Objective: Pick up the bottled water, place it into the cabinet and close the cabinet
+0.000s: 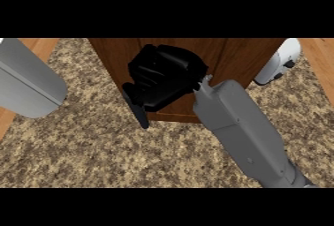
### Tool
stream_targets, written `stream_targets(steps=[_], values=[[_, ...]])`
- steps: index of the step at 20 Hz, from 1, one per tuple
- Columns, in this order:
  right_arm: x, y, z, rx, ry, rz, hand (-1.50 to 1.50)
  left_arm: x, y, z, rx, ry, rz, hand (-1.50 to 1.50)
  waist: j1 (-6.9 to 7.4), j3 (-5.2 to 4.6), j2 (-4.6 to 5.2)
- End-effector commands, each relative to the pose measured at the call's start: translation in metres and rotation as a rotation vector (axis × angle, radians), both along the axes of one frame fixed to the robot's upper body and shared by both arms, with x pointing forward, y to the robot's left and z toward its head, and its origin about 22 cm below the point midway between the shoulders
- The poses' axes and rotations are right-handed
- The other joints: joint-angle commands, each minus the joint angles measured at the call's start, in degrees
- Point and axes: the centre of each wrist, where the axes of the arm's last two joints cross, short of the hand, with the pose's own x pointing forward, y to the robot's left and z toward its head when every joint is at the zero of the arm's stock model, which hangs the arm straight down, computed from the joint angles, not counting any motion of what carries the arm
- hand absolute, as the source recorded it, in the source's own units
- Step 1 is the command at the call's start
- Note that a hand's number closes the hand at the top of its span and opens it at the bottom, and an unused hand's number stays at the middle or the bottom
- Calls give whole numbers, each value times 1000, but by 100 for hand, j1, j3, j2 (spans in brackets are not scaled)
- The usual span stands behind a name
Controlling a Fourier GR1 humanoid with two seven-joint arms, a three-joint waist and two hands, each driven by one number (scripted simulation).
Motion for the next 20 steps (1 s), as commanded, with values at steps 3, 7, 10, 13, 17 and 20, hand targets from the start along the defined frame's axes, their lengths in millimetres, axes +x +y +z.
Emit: stream_targets(steps=[3, 7, 10, 13, 17, 20], values=[[27, -19, 0, 4, -85, -147, 150, -10, 10, 2, -6, -35, 9, -150, 14, 13, 62], [37, -24, 22, 52, -147, -192, -150, -2, 8, 1, -22, -13, -36, -150, 36, 10, 80], [34, -13, 36, 53, -204, -224, -150, 3, 4, -6, -25, -4, -30, -150, -14, 3, 76], [40, -19, 45, 69, -233, -281, -150, 7, 9, 8, 13, -16, -42, -150, 60, 8, 89], [37, -14, 57, 70, -235, -314, -150, 11, 0, 0, 8, -12, -63, -150, -4, 6, 66], [40, -18, 77, 83, -238, -316, -150, 18, -7, 0, -5, -22, -80, -150, 8, 6, 92]])
